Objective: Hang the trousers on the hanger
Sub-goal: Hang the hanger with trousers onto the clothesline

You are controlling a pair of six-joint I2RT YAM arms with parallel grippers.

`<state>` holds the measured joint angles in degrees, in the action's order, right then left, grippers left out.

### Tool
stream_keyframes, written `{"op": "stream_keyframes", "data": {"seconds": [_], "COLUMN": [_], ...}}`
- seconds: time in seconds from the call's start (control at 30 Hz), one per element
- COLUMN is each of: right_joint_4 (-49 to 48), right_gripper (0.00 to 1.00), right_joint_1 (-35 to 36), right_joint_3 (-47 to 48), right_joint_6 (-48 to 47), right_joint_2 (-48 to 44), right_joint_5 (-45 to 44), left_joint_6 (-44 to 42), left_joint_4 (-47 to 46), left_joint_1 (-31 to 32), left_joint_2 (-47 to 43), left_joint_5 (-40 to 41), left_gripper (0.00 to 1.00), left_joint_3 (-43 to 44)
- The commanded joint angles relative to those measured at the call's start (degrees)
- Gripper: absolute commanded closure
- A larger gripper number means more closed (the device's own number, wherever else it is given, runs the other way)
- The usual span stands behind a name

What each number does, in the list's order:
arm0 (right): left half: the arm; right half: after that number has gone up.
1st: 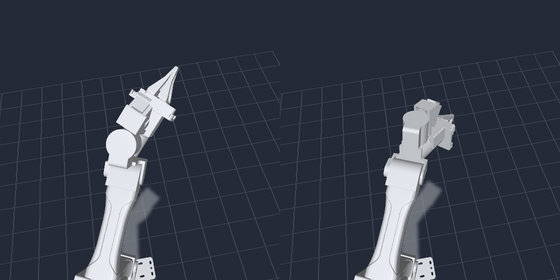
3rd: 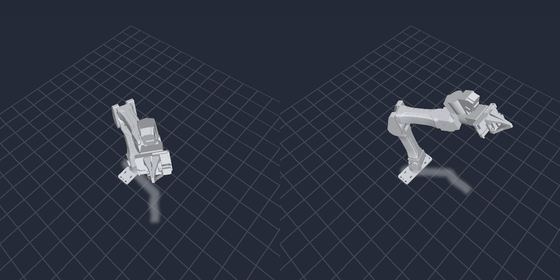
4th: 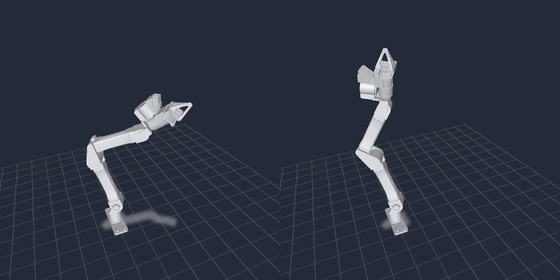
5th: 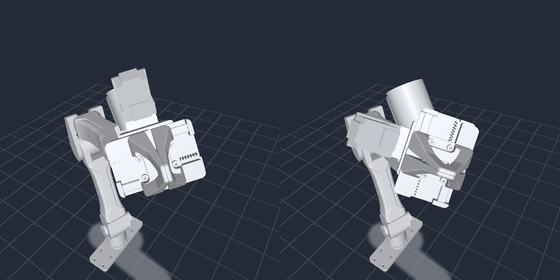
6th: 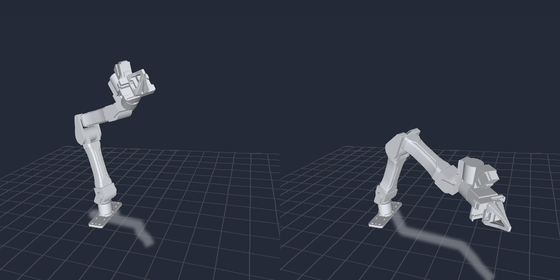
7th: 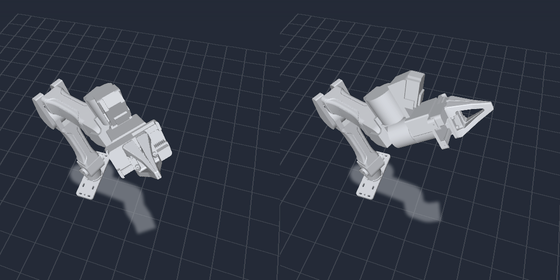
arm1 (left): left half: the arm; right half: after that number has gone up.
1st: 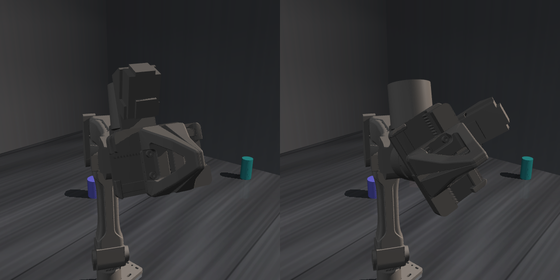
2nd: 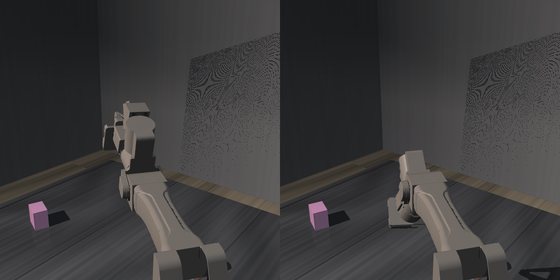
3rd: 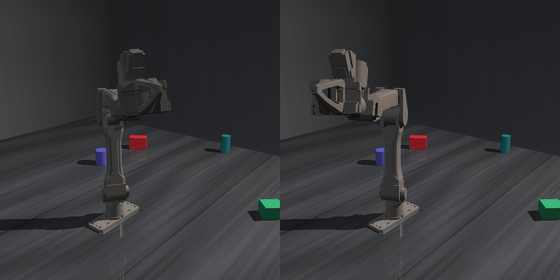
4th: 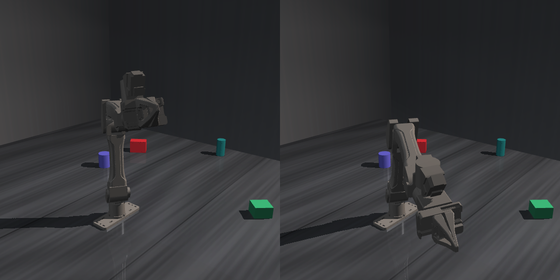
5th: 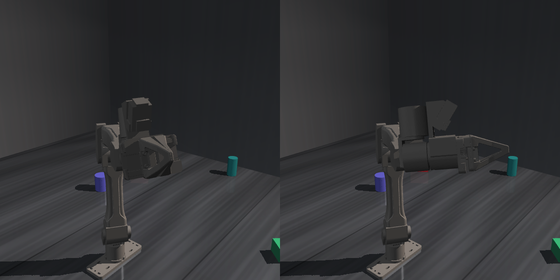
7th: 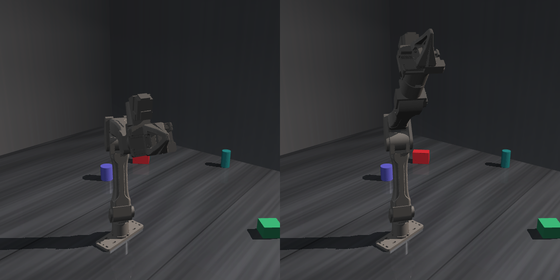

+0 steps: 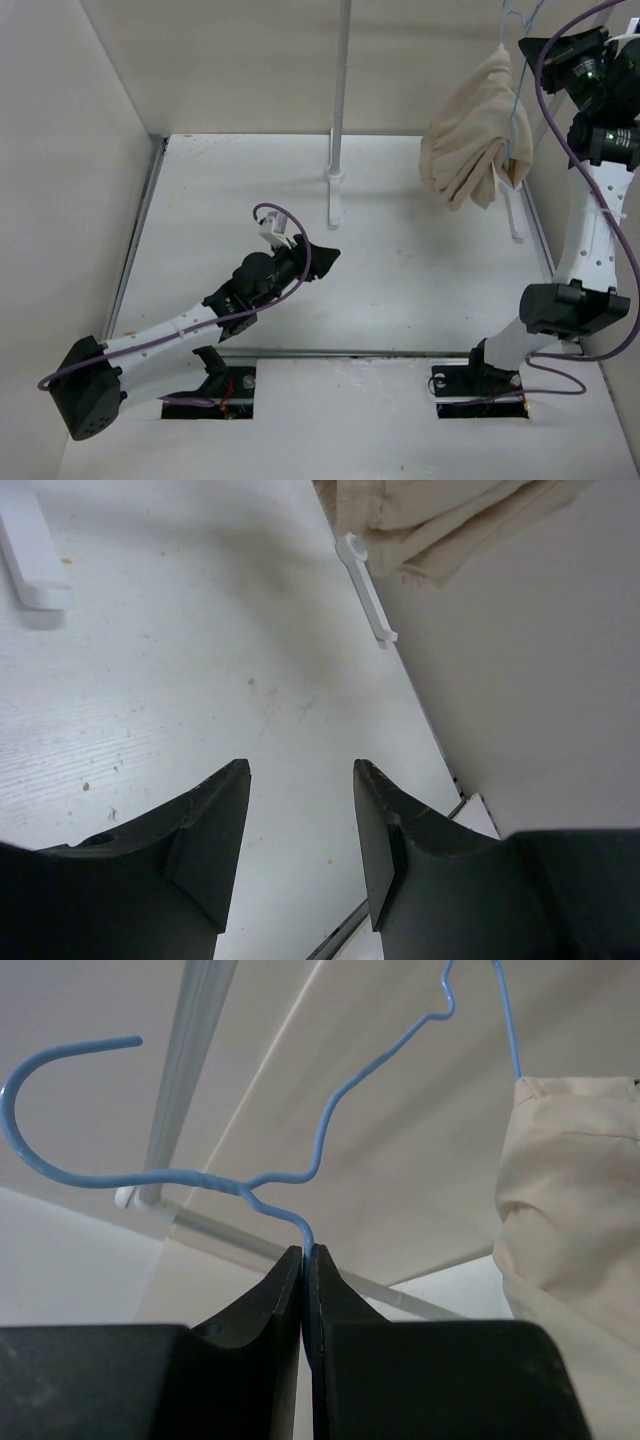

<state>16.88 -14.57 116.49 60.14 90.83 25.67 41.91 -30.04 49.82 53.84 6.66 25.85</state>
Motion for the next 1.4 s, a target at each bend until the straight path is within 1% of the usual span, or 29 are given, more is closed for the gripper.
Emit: {"op": "stream_keyframes", "data": {"seconds": [0.0, 0.33, 0.5, 0.6, 0.83, 0.97, 1.37], "right_joint_4": [-5.5, -5.5, -4.5, -4.0, -4.6, -3.9, -2.9], "right_gripper": [0.95, 0.95, 0.95, 0.95, 0.95, 0.95, 0.95], "right_joint_1": [-1.9, -8.6, -10.9, -11.7, -12.4, -12.6, -12.5], "right_joint_3": [7.3, 15.3, 22.2, 26.1, 31.1, 36.2, 37.1], "right_joint_6": [2.5, 6.1, 8.1, 9.3, 11.6, 12.8, 12.1], "right_joint_2": [0.9, 7.5, 12.1, 15.0, 20.1, 23.6, 27.4], "right_joint_5": [1.7, 2.6, 2.8, 3.4, 3.5, 3.3, 2.7], "left_joint_6": [0.4, 0.5, 0.5, 0.5, 0.5, 0.7, 1.2], "left_joint_4": [-2.6, -2.7, -2.7, -2.5, -2.7, -2.8, -4.1], "left_joint_1": [0.8, 1.3, 1.3, 1.4, 1.5, 1.5, 1.8], "left_joint_2": [0.6, 2.0, 2.5, 3.0, 4.9, 5.8, 7.9], "left_joint_5": [-1.1, -0.7, -0.7, -0.7, -0.7, -0.7, -0.6], "left_gripper": [0.57, 0.53, 0.53, 0.53, 0.53, 0.53, 0.53], "left_joint_3": [-0.5, -1.1, -0.5, -0.3, 0.4, 0.7, 1.1]}}
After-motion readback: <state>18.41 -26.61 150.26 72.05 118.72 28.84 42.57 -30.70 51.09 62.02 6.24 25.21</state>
